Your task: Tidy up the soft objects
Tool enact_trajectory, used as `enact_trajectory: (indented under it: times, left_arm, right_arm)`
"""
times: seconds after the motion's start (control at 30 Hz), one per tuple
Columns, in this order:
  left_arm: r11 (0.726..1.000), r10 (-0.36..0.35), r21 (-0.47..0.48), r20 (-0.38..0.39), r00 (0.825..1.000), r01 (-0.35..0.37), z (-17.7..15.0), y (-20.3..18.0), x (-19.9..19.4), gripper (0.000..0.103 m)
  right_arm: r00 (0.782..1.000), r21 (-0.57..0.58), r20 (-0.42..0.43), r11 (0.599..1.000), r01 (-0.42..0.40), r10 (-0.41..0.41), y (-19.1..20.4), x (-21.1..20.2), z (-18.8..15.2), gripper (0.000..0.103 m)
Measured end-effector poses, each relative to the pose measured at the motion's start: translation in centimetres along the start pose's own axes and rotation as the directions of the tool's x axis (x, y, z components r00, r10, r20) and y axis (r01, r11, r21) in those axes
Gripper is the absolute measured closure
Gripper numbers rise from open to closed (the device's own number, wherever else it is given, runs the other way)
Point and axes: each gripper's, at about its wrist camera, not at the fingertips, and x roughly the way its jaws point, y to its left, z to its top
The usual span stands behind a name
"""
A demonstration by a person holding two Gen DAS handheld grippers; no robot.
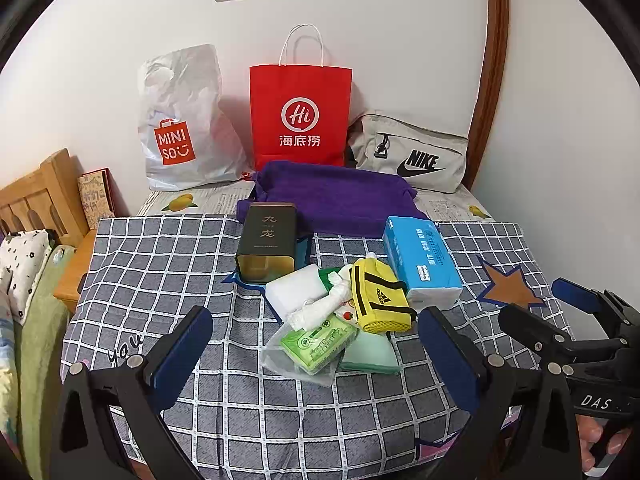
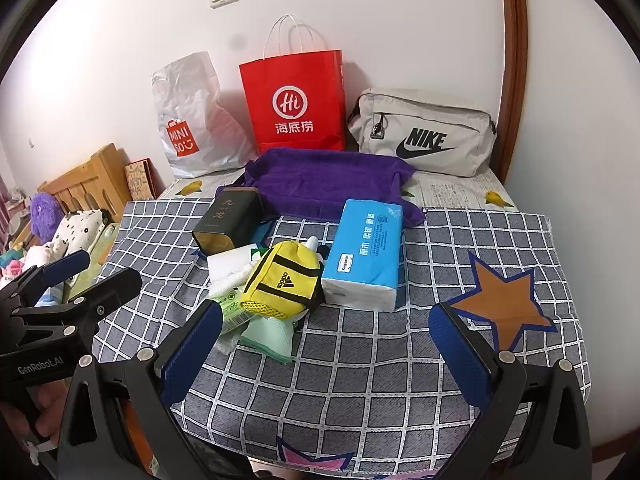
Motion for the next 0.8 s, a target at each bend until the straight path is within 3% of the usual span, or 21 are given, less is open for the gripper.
enact_trajectory:
  times: [0.8]
  left_arm:
    - [1.0, -0.002, 0.006, 0.005, 1.0, 0.002, -0.06, -0.1, -0.71, 0.0]
  right_arm:
    - [1.0, -0.003, 0.001, 1.0, -0.009, 0.009, 0.49, -0.08, -0.3, 0.001]
